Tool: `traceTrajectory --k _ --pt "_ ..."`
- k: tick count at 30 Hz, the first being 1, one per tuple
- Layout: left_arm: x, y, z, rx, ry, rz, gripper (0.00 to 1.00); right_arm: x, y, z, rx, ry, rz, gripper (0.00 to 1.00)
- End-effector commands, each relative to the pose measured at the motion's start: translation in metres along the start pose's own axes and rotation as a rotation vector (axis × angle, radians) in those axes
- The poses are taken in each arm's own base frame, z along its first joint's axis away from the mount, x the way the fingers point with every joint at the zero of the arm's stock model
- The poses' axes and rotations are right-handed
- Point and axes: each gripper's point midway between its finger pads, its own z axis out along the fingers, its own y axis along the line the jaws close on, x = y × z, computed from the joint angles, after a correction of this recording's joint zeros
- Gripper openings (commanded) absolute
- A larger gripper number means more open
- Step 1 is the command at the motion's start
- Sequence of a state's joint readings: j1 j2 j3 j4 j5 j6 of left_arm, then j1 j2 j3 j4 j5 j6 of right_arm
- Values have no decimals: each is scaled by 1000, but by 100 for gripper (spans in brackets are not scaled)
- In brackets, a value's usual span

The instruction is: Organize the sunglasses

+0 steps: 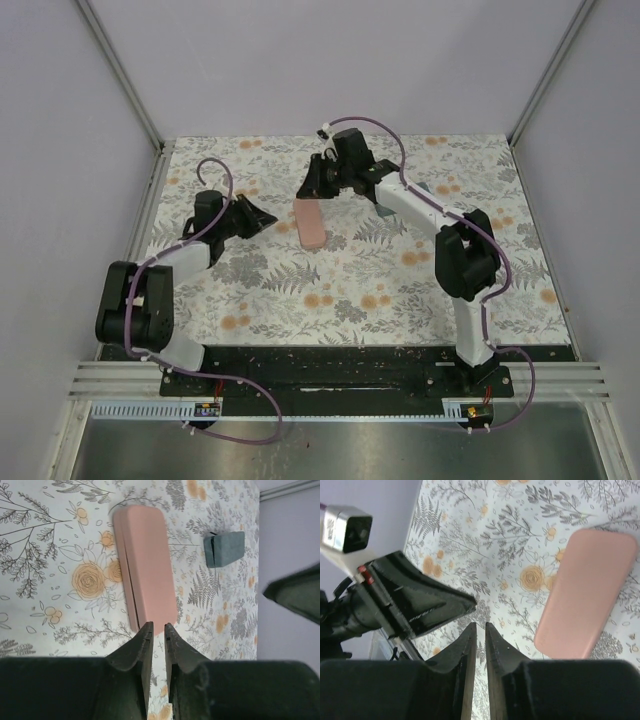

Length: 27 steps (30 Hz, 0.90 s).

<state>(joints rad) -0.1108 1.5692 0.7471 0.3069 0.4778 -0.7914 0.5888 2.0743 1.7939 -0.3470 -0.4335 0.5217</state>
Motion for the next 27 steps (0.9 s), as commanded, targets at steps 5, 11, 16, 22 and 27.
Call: traceTrajectory --k 5,11,16,22,27 --pt "-6 -25 -42 21 -116 111 20 53 -66 57 61 76 148 21" --pt "-4 -30 -68 -10 -173 177 22 44 -51 31 52 30 93 28" --pt "-2 -42 -100 -10 -252 252 33 23 -10 -51 29 -117 -43 81" --pt "13 -53 -147 -5 -349 353 99 50 -12 -144 117 -283 -126 97" --pt "23 -63 -199 43 -461 427 99 70 -24 -224 215 -484 -151 98"
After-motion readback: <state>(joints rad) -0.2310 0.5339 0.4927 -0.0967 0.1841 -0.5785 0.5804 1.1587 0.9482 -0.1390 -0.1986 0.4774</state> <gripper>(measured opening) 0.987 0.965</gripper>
